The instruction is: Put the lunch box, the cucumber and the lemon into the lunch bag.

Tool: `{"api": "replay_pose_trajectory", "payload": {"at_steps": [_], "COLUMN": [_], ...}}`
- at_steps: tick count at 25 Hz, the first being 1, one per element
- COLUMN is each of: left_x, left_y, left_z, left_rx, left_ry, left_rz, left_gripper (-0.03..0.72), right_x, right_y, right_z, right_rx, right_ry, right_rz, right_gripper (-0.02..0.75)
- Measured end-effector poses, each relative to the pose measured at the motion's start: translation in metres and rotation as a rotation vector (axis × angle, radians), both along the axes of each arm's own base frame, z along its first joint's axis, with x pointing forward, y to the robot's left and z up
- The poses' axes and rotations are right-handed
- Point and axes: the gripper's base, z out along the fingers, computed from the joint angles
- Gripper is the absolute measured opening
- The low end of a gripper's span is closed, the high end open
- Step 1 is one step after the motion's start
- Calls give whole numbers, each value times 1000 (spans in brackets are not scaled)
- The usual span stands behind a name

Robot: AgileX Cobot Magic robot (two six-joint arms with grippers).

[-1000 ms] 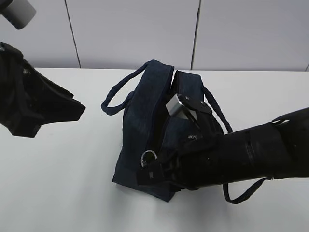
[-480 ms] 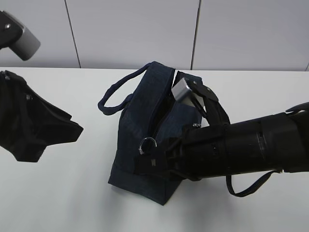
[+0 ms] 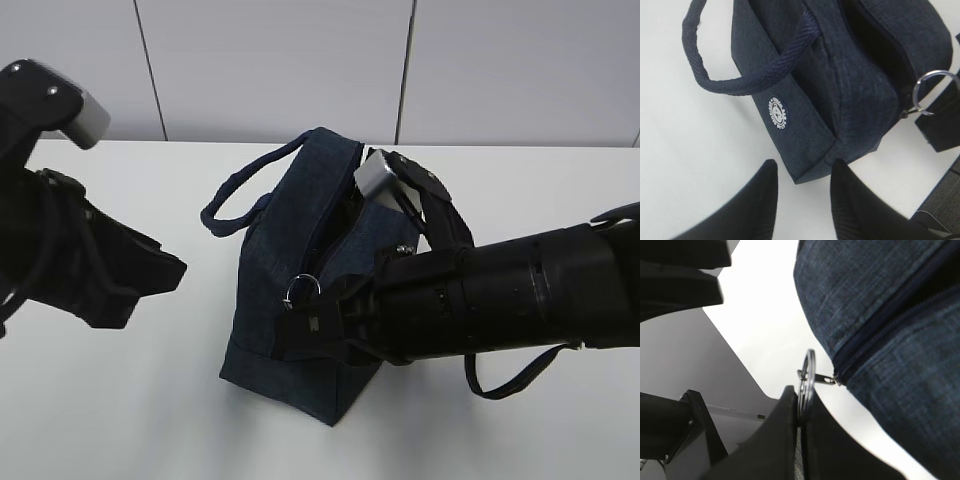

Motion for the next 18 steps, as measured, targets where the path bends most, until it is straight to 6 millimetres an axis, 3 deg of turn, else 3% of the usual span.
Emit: {"api": "replay_pose_trajectory", "payload": {"at_steps": [8,12,18], "left_x": [20,22,21], "left_y": [-10,-13,-16], "left_z": [-35,-40,-38], "left_rx": [37,25,-25], "left_ry": [84,105,126], "left_rz": [46,54,78], "left_gripper": [239,246,386], "right_x": [0,0,0], "right_y": [0,0,0], "right_z": [0,0,0], "right_rx": [5,7,10], "right_ry": [13,18,24], "right_rz": [-7,-8,-12], "right_gripper": [0,0,0]}}
